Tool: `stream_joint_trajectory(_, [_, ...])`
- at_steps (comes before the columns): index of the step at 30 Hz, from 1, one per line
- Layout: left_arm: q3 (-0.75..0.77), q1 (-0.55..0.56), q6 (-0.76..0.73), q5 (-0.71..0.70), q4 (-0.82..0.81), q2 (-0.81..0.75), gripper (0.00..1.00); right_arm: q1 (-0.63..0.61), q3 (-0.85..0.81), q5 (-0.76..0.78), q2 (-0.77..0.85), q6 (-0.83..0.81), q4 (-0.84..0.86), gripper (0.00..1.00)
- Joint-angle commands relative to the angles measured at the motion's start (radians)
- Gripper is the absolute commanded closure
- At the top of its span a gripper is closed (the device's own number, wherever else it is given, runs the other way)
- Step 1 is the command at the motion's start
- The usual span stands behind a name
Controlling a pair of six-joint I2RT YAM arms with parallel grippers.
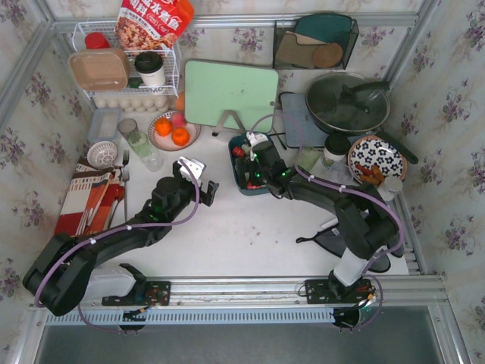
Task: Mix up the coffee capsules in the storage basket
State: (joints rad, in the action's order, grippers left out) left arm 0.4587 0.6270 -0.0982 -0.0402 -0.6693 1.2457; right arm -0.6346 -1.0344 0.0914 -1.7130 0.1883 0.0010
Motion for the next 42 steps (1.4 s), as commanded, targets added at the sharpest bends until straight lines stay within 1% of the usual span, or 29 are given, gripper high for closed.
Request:
stream_joint_trajectory(1, [0.012,-0.001,0.012,-0.002,-0.017,-0.005,0.04,-0.002,-0.014,0.011,0.086,0.013,-0.015,0.09])
stream_joint_trajectory(5, [0.012,-0.001,0.016,0.003,-0.017,-0.006,0.04,-0.002,0.007,0.052,0.206,0.010,-0.042,0.09])
stream_joint_trajectory(8, [0.011,-0.001,0.019,-0.002,-0.012,-0.016,0.04,-0.001,0.039,0.114,0.304,0.003,-0.045,0.08])
stream_joint_trajectory(10, [0.007,-0.001,0.022,-0.008,-0.012,-0.024,0.04,-0.001,0.081,0.174,0.377,-0.016,-0.011,0.01])
stream_joint_trajectory(11, [0.005,-0.001,0.024,-0.013,-0.011,-0.028,0.04,-0.001,0.105,0.205,0.417,-0.028,0.011,0.00])
stream_joint_trajectory(13, [-0.002,-0.001,0.024,-0.022,-0.006,-0.042,0.04,0.000,0.158,0.295,0.495,-0.049,0.063,0.00])
stream_joint_trajectory(15, [-0.012,-0.001,0.017,-0.035,-0.004,-0.059,0.04,-0.001,0.215,0.336,0.579,-0.076,0.118,0.00])
stream_joint_trajectory(19, [-0.035,-0.001,0.010,-0.063,-0.005,-0.097,0.04,-0.002,0.300,0.349,0.728,-0.114,0.227,0.00])
stream_joint_trajectory(22, [-0.043,-0.001,0.016,-0.092,-0.004,-0.110,0.04,-0.002,0.368,0.358,0.806,-0.164,0.307,0.00])
stream_joint_trajectory(25, [-0.040,-0.001,0.021,-0.119,0.002,-0.105,0.04,-0.001,0.500,0.405,0.849,-0.313,0.526,0.00])
stream_joint_trajectory(29, [-0.035,-0.001,0.032,-0.189,0.023,-0.100,0.04,0.006,0.730,0.540,0.826,-0.459,0.852,0.00])
stream_joint_trajectory(31, [-0.035,-0.001,0.038,-0.227,0.029,-0.099,0.04,0.013,0.841,0.543,0.787,-0.517,1.017,0.00])
stream_joint_trajectory(33, [-0.033,-0.001,0.045,-0.254,0.033,-0.094,0.04,0.028,0.938,0.570,0.715,-0.518,1.208,0.00])
stream_joint_trajectory(35, [-0.029,-0.001,0.050,-0.275,0.040,-0.086,0.04,0.068,1.002,0.620,0.633,-0.449,1.372,0.00])
stream_joint_trajectory(36, [-0.026,-0.001,0.051,-0.283,0.045,-0.081,0.04,0.099,1.023,0.661,0.586,-0.407,1.417,0.00])
stream_joint_trajectory(39, [-0.015,-0.001,0.053,-0.300,0.064,-0.079,0.04,0.168,1.042,0.687,0.446,-0.340,1.483,0.00])
stream_joint_trajectory(41, [-0.014,-0.001,0.055,-0.306,0.067,-0.080,0.04,0.170,1.032,0.729,0.368,-0.379,1.583,0.00])
stream_joint_trajectory(42, [-0.014,-0.001,0.056,-0.306,0.068,-0.080,0.04,0.172,1.030,0.721,0.347,-0.388,1.607,0.00])
